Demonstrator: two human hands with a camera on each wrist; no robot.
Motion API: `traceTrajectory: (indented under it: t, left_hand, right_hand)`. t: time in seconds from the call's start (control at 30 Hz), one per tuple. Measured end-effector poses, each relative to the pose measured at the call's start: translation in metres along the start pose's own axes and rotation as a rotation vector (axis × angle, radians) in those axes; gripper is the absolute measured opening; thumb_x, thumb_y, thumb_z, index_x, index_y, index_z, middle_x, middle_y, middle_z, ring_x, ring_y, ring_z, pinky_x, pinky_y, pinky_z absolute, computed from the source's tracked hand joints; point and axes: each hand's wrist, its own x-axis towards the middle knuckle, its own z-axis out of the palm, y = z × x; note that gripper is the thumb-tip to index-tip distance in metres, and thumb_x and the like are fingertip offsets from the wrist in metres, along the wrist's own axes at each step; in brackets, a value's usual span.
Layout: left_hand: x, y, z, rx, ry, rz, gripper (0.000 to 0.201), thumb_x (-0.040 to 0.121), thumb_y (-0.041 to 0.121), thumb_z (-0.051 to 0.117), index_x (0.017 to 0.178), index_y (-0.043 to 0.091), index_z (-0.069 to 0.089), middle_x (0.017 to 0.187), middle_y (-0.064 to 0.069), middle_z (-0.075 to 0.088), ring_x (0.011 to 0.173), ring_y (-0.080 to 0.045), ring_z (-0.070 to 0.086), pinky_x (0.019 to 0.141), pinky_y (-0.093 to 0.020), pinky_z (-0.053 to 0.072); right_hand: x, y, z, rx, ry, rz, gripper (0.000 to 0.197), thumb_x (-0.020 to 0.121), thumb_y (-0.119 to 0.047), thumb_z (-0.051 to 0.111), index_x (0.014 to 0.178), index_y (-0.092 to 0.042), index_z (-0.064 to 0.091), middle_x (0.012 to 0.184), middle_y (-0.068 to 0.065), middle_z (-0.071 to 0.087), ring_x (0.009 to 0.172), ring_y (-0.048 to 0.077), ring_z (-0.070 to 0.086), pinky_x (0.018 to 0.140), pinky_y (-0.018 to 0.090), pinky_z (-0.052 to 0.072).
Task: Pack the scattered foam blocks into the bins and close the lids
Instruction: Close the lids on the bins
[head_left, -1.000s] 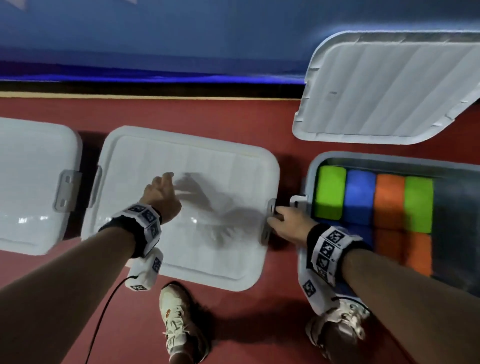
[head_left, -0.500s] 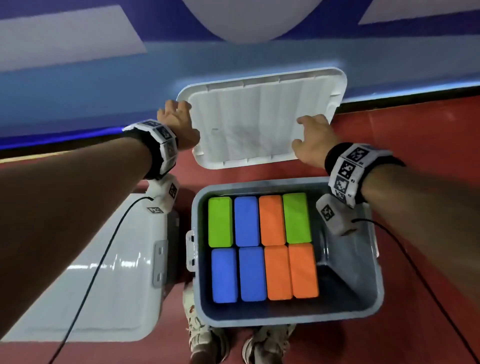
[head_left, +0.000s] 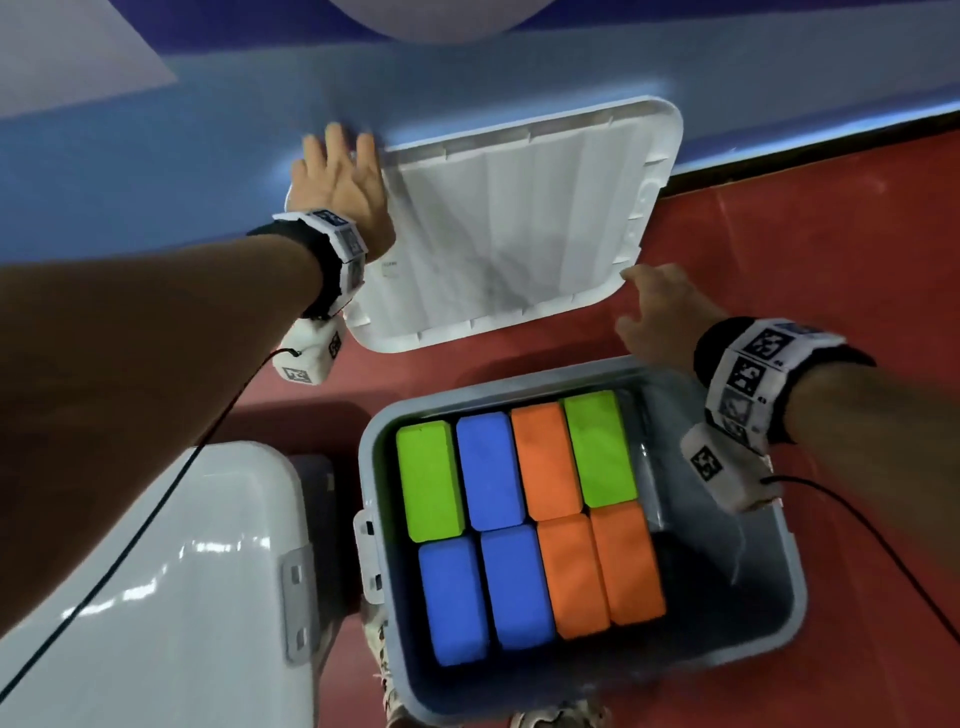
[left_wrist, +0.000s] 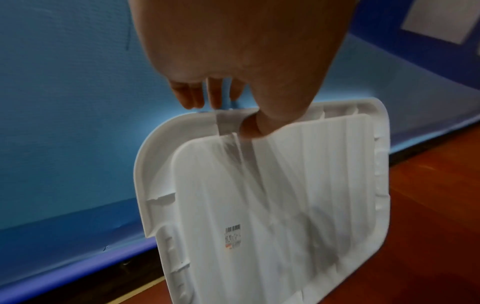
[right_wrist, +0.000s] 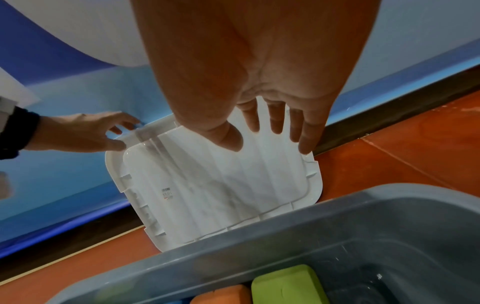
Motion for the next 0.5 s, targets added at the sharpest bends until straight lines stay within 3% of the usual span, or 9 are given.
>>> traceTrajectory:
  t: [0.1, 0.17, 0.3, 0.37, 0.43, 0.5]
  left_hand:
    - [0.004, -0.001, 0.002, 0.063, -0.018, 0.024, 0.048, 0.066, 0.015, 0.056, 0.111, 0.012, 0.040, 0.117, -0.017, 0.040, 0.100, -0.036, 0.044, 0.080, -0.047, 0.036]
    - [0.006, 0.003, -0.001, 0.019, -0.030, 0.028, 0.042, 0.072, 0.014, 0.055, 0.111, 0.013, 0.041, 0.116, -0.018, 0.044, 0.102, -0.036, 0.044, 0.082, -0.046, 0.035]
    - [-0.011, 0.006, 0.001, -0.195, -0.331, 0.156, 0.033, 0.093, 0.020, 0.054, 0.127, 0.017, 0.052, 0.120, -0.017, 0.059, 0.109, -0.039, 0.057, 0.083, -0.039, 0.044]
    - [-0.032, 0.007, 0.003, -0.298, -0.378, 0.203, 0.035, 0.093, 0.018, 0.055, 0.128, 0.019, 0.053, 0.119, -0.012, 0.062, 0.110, -0.035, 0.058, 0.084, -0.035, 0.045]
    - [-0.051, 0.009, 0.006, -0.362, -0.364, 0.209, 0.029, 0.090, 0.016, 0.056, 0.118, 0.021, 0.055, 0.108, -0.009, 0.065, 0.100, -0.033, 0.061, 0.079, -0.034, 0.047]
    - [-0.069, 0.013, 0.003, -0.365, -0.389, 0.201, 0.031, 0.086, 0.013, 0.057, 0.115, 0.021, 0.049, 0.097, -0.008, 0.064, 0.088, -0.031, 0.062, 0.072, -0.035, 0.048]
  right_hand:
    - [0.004, -0.005, 0.006, 0.012, -0.008, 0.025, 0.064, 0.088, -0.023, 0.058, 0.147, -0.013, 0.036, 0.145, 0.021, 0.034, 0.128, 0.038, 0.045, 0.110, 0.046, 0.038]
    - [0.006, -0.008, 0.004, 0.012, -0.009, 0.055, 0.066, 0.087, -0.024, 0.059, 0.148, -0.013, 0.035, 0.144, 0.022, 0.036, 0.129, 0.037, 0.044, 0.110, 0.045, 0.039]
    - [0.009, -0.016, -0.009, 0.095, 0.013, 0.121, 0.060, 0.090, -0.028, 0.058, 0.144, -0.007, 0.041, 0.138, 0.024, 0.046, 0.127, 0.039, 0.045, 0.106, 0.042, 0.041]
    - [0.009, -0.014, -0.020, 0.220, -0.008, 0.190, 0.046, 0.099, -0.028, 0.050, 0.136, -0.001, 0.049, 0.136, 0.025, 0.051, 0.123, 0.039, 0.050, 0.092, 0.035, 0.046]
    - [0.010, -0.006, -0.028, 0.464, -0.047, 0.268, 0.046, 0.103, -0.032, 0.042, 0.139, -0.003, 0.048, 0.139, 0.019, 0.051, 0.121, 0.035, 0.054, 0.068, 0.025, 0.047]
    - [0.008, 0.005, -0.037, 0.736, -0.056, 0.353, 0.048, 0.103, -0.034, 0.041, 0.144, -0.008, 0.043, 0.142, 0.015, 0.050, 0.110, 0.030, 0.058, 0.063, 0.027, 0.048]
